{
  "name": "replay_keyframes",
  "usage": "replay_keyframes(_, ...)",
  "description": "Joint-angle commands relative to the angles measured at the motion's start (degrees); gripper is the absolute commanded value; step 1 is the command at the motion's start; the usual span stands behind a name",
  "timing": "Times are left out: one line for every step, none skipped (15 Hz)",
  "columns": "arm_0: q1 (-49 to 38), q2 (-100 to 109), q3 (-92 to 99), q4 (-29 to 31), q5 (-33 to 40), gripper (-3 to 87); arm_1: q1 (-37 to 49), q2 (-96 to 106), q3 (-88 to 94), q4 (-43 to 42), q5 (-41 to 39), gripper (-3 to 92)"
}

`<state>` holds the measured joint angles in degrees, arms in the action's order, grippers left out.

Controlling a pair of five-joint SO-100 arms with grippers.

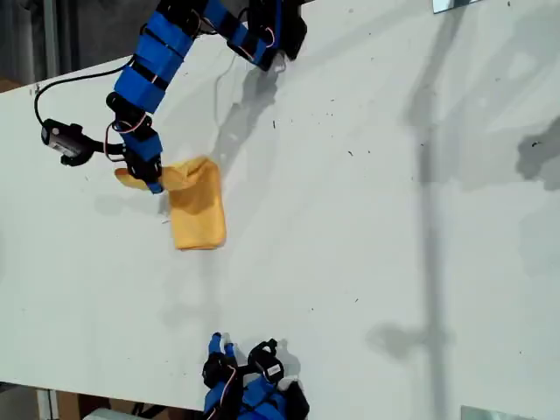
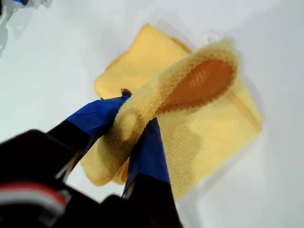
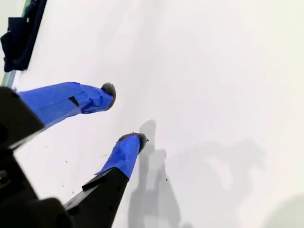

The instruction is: Grasp corners of a square towel and fold twice.

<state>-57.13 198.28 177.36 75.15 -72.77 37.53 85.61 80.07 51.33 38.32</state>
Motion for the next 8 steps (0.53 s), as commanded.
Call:
replay_keyframes(-1.5, 0.3, 0.2, 0.6, -0.3, 15.6, -3.8, -11.8, -16.7, -2.1, -2.4, -0.1)
replay_keyframes(-1.6, 0.3, 0.2, 0.6, -0.3, 15.6, -5.1, -17.9, -21.9, -2.6, -2.3, -0.1)
replay_keyframes(-1.7, 0.3, 0.2, 0.5, -0.2, 15.2, -6.6, -23.6, -25.8, -3.3, -2.0, -0.1)
replay_keyframes(-1.8, 0.3, 0.2, 0.5, -0.2, 14.9, -7.7, -28.0, -29.0, -4.0, -1.9, -0.1)
replay_keyframes(-1.8, 0.3, 0.2, 0.5, -0.2, 14.8, -8.2, -29.8, -29.7, -5.2, -1.8, -0.1)
replay_keyframes(-1.8, 0.3, 0.2, 0.5, -0.2, 14.8, -8.2, -30.1, -29.8, -5.7, -1.7, -0.1)
replay_keyframes(-1.7, 0.3, 0.2, 0.5, -0.2, 14.7, -8.0, -30.3, -29.7, -5.8, -1.6, -0.1)
replay_keyframes(-1.7, 0.3, 0.2, 0.5, -0.2, 14.7, -7.8, -30.8, -29.6, -6.1, -1.4, -0.1)
